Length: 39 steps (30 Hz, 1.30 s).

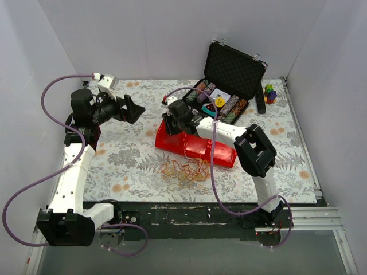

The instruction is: Untangle the cables

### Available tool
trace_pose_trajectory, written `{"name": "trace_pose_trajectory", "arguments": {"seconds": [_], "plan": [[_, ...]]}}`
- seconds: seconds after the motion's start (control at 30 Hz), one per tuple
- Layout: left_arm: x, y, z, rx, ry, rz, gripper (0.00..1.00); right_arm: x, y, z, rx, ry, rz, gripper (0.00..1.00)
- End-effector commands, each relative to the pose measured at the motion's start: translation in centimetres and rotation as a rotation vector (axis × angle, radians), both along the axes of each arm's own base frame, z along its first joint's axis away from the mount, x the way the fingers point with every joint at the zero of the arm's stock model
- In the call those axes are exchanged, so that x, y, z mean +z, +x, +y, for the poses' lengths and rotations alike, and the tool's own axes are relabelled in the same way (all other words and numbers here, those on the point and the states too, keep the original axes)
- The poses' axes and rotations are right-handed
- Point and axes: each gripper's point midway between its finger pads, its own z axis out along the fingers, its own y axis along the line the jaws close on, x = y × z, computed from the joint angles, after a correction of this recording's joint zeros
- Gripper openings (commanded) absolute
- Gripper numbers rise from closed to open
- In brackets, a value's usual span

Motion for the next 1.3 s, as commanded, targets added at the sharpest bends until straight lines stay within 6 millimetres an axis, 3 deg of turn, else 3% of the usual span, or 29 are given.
{"name": "trace_pose_trajectory", "arguments": {"seconds": [0.0,0.13,0.3,0.43,0.53,0.7,0.83,1.03,1.27], "plan": [[0.2,-1.1,-0.3,-0.037,0.012,-0.017,0.96,1.4,-0.6,-0.1,-0.006,0.04,0.021,0.52],[-0.1,-1.4,-0.7,-0.091,0.031,-0.023,0.98,3.9,-2.0,-0.2,0.0,0.099,0.034,0.68],[-0.2,-2.6,-1.6,-0.188,0.057,-0.031,0.98,7.8,-3.7,-1.0,0.005,0.153,0.025,0.71],[-1.4,-4.5,-2.4,-0.302,0.088,-0.019,0.96,9.3,-5.6,-3.1,-0.017,0.163,0.038,0.71],[-4.3,-6.5,-3.4,-0.399,0.133,0.026,0.96,10.0,-7.0,-5.1,-0.042,0.157,0.046,0.69],[-12.5,-10.6,-6.2,-0.572,0.292,0.155,0.96,11.2,-9.6,-9.2,-0.087,0.187,0.005,0.66],[-16.8,-11.2,-7.7,-0.652,0.351,0.249,0.95,11.6,-11.2,-11.7,-0.123,0.205,-0.02,0.66],[-20.4,-8.4,-8.0,-0.662,0.412,0.307,0.87,13.1,-12.3,-13.2,-0.139,0.255,-0.051,0.63],[-23.0,-9.2,-9.4,-0.734,0.412,0.386,0.79,13.2,-12.6,-13.5,-0.14,0.265,-0.052,0.61]]}}
